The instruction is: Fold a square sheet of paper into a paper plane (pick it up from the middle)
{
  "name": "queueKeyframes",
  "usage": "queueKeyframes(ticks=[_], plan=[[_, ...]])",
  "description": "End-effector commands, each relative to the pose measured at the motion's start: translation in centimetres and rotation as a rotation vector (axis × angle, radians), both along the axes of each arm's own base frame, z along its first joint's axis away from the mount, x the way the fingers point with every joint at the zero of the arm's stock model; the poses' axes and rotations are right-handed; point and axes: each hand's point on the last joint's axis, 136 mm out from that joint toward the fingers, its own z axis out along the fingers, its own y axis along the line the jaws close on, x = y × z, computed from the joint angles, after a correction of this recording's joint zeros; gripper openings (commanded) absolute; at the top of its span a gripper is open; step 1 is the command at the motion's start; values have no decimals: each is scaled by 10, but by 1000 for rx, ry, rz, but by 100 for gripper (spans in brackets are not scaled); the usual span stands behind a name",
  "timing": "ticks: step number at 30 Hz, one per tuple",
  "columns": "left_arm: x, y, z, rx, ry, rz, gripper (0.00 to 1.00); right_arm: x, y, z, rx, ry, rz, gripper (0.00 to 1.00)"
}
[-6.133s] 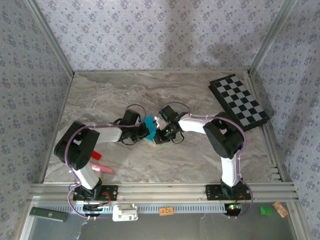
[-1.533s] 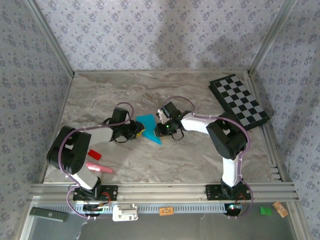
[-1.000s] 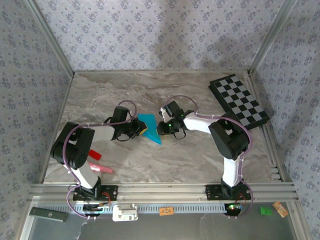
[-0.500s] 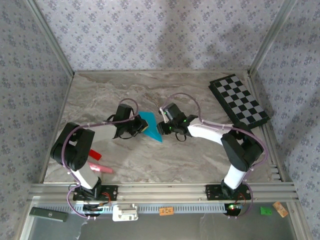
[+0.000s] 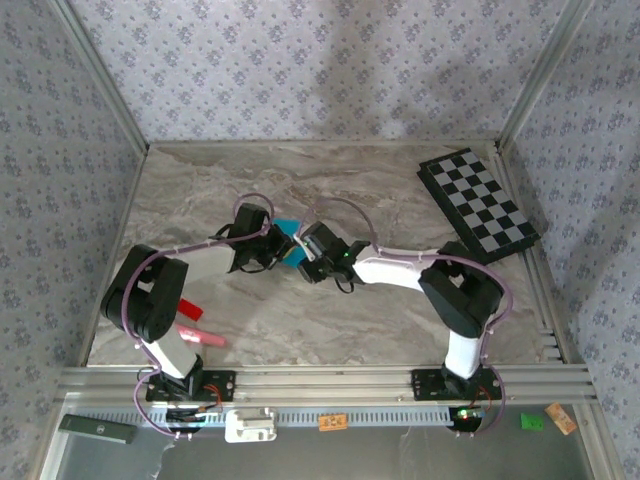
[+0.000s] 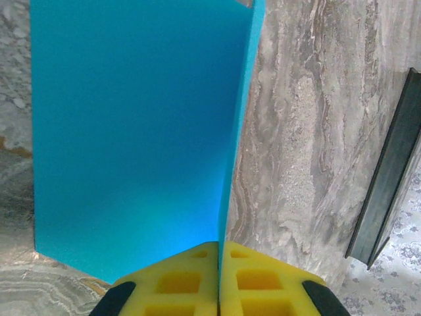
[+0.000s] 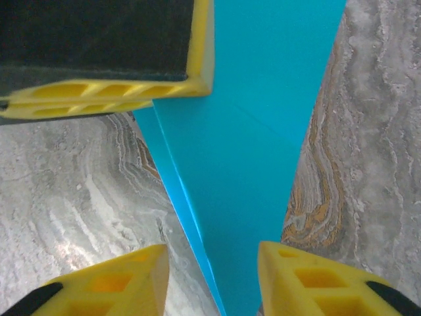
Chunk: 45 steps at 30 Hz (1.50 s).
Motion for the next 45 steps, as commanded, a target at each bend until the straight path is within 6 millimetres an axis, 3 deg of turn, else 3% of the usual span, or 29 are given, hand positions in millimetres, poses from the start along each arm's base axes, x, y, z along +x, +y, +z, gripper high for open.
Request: queueKeyframes(ticks=[1,18,26,38,45], plan=[[3,-3,0,0,28,14,8,11,11,5,4,-32,9,37],[0,-4,2,-10,52,15,10,13,4,-13,-53,-20,-15,30],[1,-1,4,-14,58,26,12,13,4,-14,-60,-18,-11,18],[12,49,33,11,-34,122,39,3,10,-17,11,72,65,10],[0,57,29,0,-99,125,42,-2,15,-13,116,176,94,8]])
